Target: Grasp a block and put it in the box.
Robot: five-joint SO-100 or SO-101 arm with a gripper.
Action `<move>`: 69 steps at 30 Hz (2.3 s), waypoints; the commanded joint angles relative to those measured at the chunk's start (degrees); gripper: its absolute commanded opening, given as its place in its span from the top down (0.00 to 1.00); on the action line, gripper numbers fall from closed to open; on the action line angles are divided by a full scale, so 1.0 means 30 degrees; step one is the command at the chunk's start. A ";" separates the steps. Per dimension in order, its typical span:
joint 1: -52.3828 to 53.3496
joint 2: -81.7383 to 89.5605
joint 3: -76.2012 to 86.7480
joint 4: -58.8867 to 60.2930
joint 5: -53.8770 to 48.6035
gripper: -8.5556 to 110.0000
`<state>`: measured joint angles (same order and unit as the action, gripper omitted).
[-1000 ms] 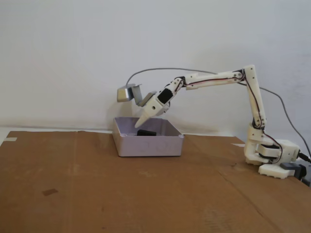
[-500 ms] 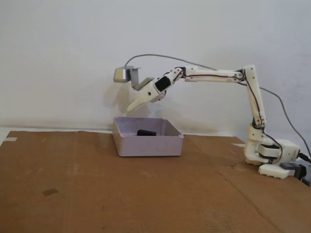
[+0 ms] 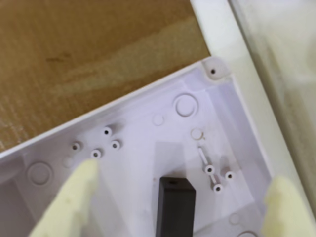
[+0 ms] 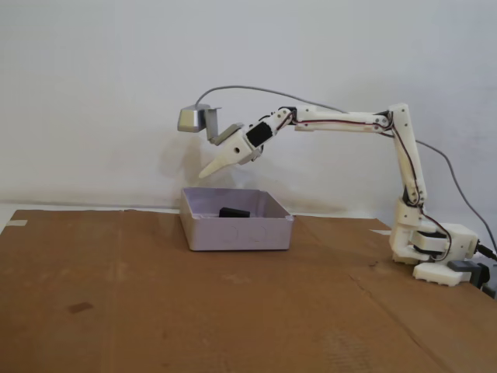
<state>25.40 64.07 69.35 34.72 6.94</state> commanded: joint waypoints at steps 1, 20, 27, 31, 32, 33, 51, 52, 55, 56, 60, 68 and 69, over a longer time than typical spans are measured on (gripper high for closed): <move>-0.0205 0.2812 -0.2256 -0.0820 0.0029 0.58; -0.0938 0.4043 -0.2227 -0.0820 -0.0176 0.80; -0.1934 0.4277 -0.2402 -0.1289 0.0059 0.88; -0.2520 0.5098 -0.2197 -0.1963 0.0059 0.89; -0.2607 0.5244 -0.2197 -0.1963 0.0059 0.90; -0.2725 0.5361 -0.2197 -0.1963 0.0059 0.90; -0.3896 0.7998 -0.1875 -0.1787 0.0029 0.93; -0.3984 0.8232 -0.1699 -0.1787 0.0029 0.93; -0.4512 0.8965 -0.0850 -0.1787 0.0029 0.93; -0.4541 0.9229 -0.0439 -0.1787 0.0029 0.93; -0.5127 1.0430 0.1230 -0.1846 0.0029 0.93; -0.6299 1.2656 0.4805 -0.2021 0.0029 0.93; -0.6416 1.2920 0.5244 -0.2021 0.0029 0.93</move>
<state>7.82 92.81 85.25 31.90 6.94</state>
